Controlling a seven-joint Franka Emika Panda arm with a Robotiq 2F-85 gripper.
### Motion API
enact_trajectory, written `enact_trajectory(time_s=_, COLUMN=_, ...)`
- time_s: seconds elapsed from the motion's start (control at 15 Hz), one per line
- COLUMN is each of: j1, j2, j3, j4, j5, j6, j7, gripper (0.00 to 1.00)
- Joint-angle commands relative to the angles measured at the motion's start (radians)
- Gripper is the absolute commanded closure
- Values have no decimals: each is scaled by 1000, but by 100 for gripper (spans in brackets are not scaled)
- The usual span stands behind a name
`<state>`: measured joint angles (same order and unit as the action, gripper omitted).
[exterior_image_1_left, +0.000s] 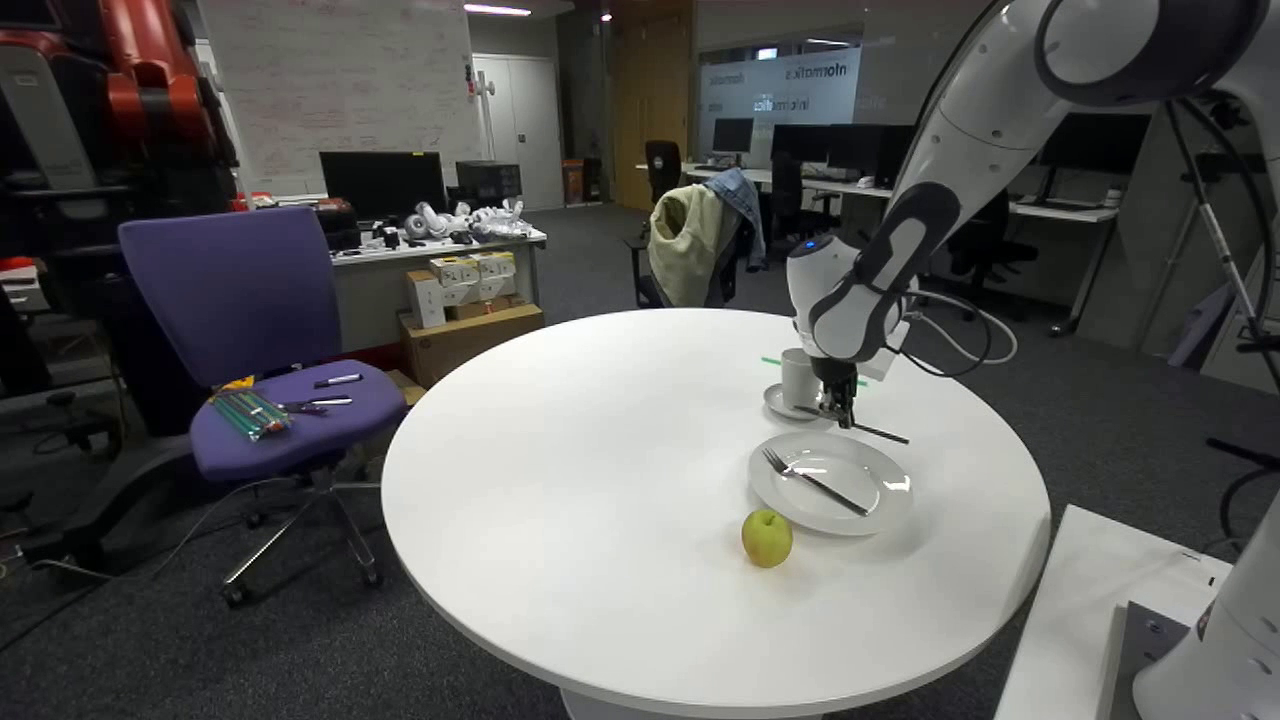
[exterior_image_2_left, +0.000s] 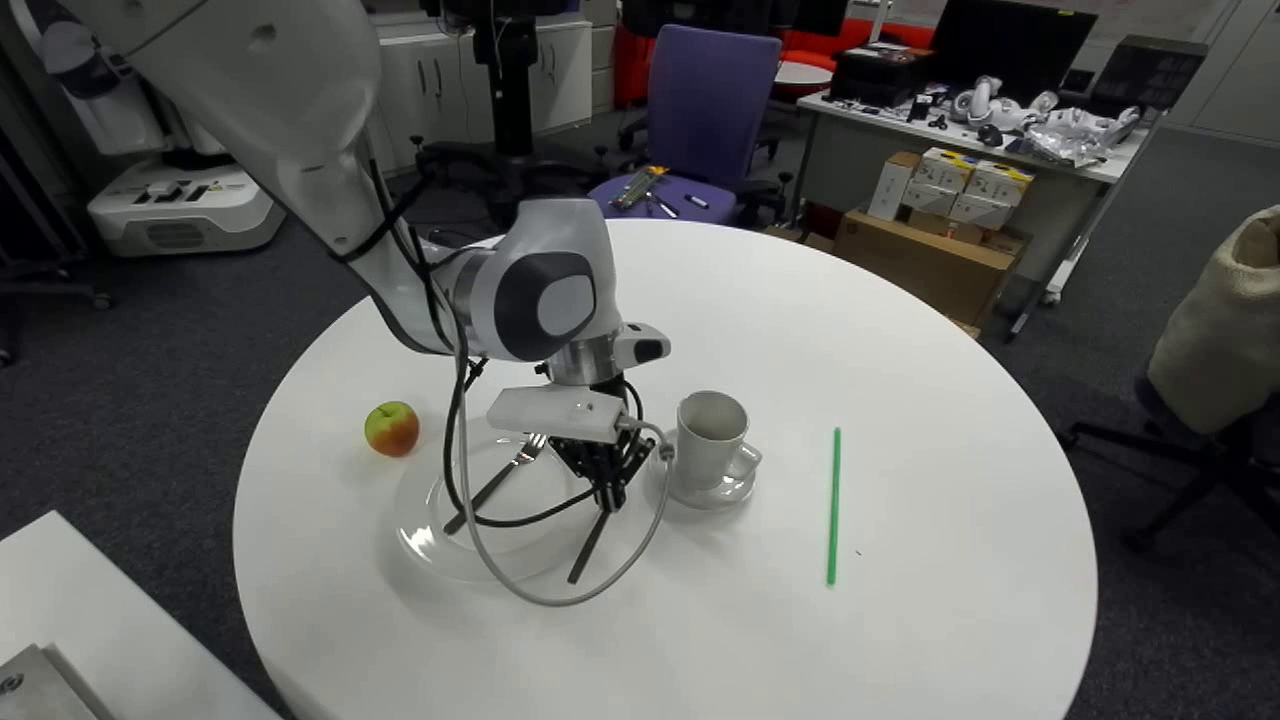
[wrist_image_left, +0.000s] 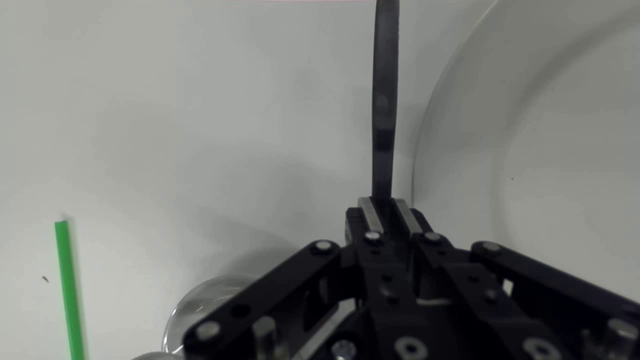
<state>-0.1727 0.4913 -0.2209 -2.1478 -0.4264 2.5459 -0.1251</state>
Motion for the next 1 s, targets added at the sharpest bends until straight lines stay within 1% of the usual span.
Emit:
enact_trajectory(time_s=0.0, j1=-47, j2=-19, j3=29, j4=-13, j5=65, j6=20, j7=-97, gripper=97)
enact_trajectory(time_s=0.47, j1=-82, j2=-14, j3=42, j4=-7, j5=129, j6=15, j7=-169, gripper=97)
enact_trajectory(time_s=0.93, j1=-89, j2=-5, j3=51, j4=0, j5=157, j6=16, j7=-190, gripper=97)
